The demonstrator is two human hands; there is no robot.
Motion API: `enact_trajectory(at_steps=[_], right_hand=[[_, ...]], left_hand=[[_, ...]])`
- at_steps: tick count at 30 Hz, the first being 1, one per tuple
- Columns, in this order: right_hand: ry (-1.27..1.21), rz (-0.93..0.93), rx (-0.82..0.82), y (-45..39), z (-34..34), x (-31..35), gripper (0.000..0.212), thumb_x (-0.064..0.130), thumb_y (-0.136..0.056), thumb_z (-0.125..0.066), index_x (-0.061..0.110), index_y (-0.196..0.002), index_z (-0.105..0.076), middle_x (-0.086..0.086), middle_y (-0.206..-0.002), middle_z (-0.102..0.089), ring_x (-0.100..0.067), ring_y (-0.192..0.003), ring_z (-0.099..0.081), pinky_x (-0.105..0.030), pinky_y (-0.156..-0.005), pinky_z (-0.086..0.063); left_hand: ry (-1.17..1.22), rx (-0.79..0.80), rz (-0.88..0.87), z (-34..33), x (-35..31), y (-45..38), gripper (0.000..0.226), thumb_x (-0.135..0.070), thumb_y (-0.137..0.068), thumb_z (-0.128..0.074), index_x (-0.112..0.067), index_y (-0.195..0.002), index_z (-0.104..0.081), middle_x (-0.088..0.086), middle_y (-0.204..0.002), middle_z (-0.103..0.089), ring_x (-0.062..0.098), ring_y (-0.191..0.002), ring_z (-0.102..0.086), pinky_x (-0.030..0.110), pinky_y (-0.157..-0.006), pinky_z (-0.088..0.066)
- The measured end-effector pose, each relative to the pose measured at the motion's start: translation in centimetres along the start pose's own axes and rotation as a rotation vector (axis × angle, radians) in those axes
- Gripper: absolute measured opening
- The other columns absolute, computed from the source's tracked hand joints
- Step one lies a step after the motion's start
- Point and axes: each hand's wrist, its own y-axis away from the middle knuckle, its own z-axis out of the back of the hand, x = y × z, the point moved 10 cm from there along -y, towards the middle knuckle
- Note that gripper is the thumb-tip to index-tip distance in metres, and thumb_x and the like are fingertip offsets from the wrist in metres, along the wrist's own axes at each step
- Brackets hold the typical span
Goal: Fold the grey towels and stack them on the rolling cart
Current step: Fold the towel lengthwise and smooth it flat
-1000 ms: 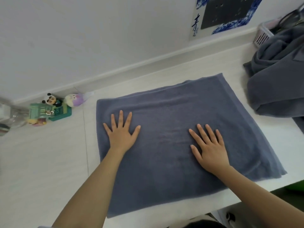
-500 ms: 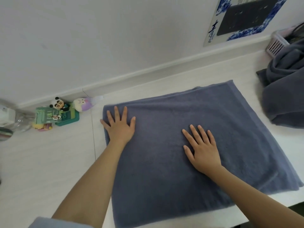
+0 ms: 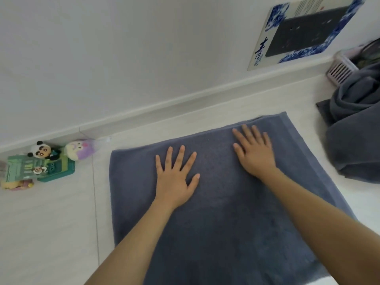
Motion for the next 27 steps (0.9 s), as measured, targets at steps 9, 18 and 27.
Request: enact_trajectory(at_steps=[9,18,27], right_hand=[[0.016,0.290,-0.049,1.2,0.0,4.0,0.056,0.050,-0.094,-0.019,0.031,-0.146,-0.028,-0.001,-0.153,-0.028,-0.025,-0.143,-0.022,-0.041,-0.115,-0.004],[-0.007,-0.139,-0.006,-3.2,1.4,-8.5,0.058,0.054,-0.097,-0.013,0.033,-0.150,-0.006,-0.003,-0.159,-0.003,-0.025,-0.146,0.002,-0.048,-0.117,0.003],[-0.087,0.177,-0.135,6.9,1.4,3.9,0.055,0.042,-0.098,-0.018,0.020,-0.145,-0.036,-0.009,-0.151,-0.033,-0.028,-0.141,-0.025,-0.042,-0.115,-0.007]], left_hand=[[0.075,-0.066,0.172,0.6,-0.9,-1.1,0.071,-0.057,-0.086,-0.020,-0.023,-0.147,-0.031,0.007,-0.158,-0.019,0.033,-0.147,-0.002,0.061,-0.113,0.008],[0.014,-0.030,0.171,0.0,-0.6,-1.1,0.069,-0.059,-0.087,-0.009,-0.031,-0.149,0.001,-0.001,-0.157,0.010,0.026,-0.147,0.008,0.056,-0.113,0.014],[0.389,-0.304,0.372,3.1,5.2,6.6,0.032,-0.018,-0.095,-0.047,-0.010,-0.122,-0.062,0.015,-0.143,-0.045,0.027,-0.137,-0.036,0.047,-0.118,-0.014]])
